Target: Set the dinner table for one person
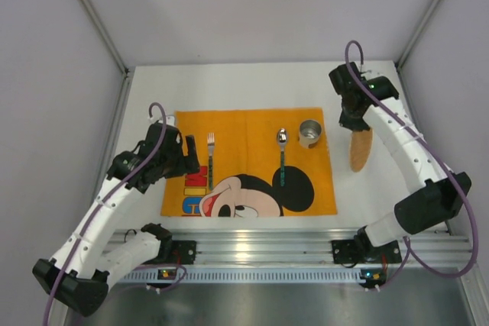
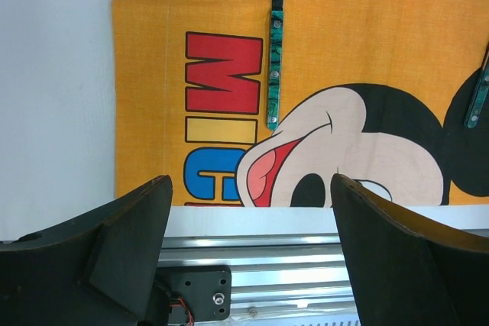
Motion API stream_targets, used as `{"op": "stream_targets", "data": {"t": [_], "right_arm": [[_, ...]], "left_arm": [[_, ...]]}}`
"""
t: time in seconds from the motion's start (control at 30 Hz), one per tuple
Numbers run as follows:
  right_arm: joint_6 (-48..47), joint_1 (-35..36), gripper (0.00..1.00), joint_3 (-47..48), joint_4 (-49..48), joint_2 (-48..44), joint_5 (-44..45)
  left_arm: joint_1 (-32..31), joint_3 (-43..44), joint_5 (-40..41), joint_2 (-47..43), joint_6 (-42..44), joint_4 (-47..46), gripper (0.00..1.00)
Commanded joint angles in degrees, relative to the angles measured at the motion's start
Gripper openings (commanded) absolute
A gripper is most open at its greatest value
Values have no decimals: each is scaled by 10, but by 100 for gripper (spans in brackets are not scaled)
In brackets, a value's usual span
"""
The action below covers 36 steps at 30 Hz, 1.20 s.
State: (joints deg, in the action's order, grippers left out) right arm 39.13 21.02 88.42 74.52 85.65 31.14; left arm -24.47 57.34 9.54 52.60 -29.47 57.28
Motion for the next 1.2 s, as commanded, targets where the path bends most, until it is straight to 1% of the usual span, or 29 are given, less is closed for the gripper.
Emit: {"op": "stream_targets", "data": {"t": [0.0,0.03,0.1,0.13,0.2,0.23,0.3,0.33,0.4,0.43,0.53,0.6,0.7,0.8,0.93,1.17], "right_arm": [[2,14,0,78,77,-33,42],[2,31,0,95,90,-30,48],[3,57,0,162,112,-13,58],[-2,90,0,199,112,-10,65],[3,119,0,230,113,0,52],[7,152,0,255,113,6,48],[23,183,0,275,111,28,21],[21,228,0,293,92,36,13],[-9,277,0,306,56,63,2],[-16,315,0,315,22,72,-4],[-35,352,0,350,-2,129,-26],[-46,361,0,368,-3,172,-36],[-59,366,0,381,-31,209,-52],[-64,366,0,389,-38,246,-56],[-69,367,0,377,-53,277,-65],[-59,367,0,377,-78,326,-53]], "left_arm": [[0,26,-9,-16,-13,14,90],[0,26,-10,-18,-14,19,90],[0,30,-10,-23,-19,22,90],[0,31,-11,-24,-20,25,90],[0,38,-10,-28,-23,33,90],[0,42,-10,-30,-25,35,91],[0,53,-6,-36,-30,44,91],[0,57,-4,-39,-30,48,92],[0,64,-1,-49,-34,53,93],[0,66,0,-51,-35,55,93],[0,72,1,-58,-42,70,93],[0,78,3,-63,-46,79,92],[0,87,7,-76,-53,99,92],[0,98,10,-88,-62,122,92],[0,109,8,-106,-74,150,92],[0,119,13,-139,-99,199,92]]}}
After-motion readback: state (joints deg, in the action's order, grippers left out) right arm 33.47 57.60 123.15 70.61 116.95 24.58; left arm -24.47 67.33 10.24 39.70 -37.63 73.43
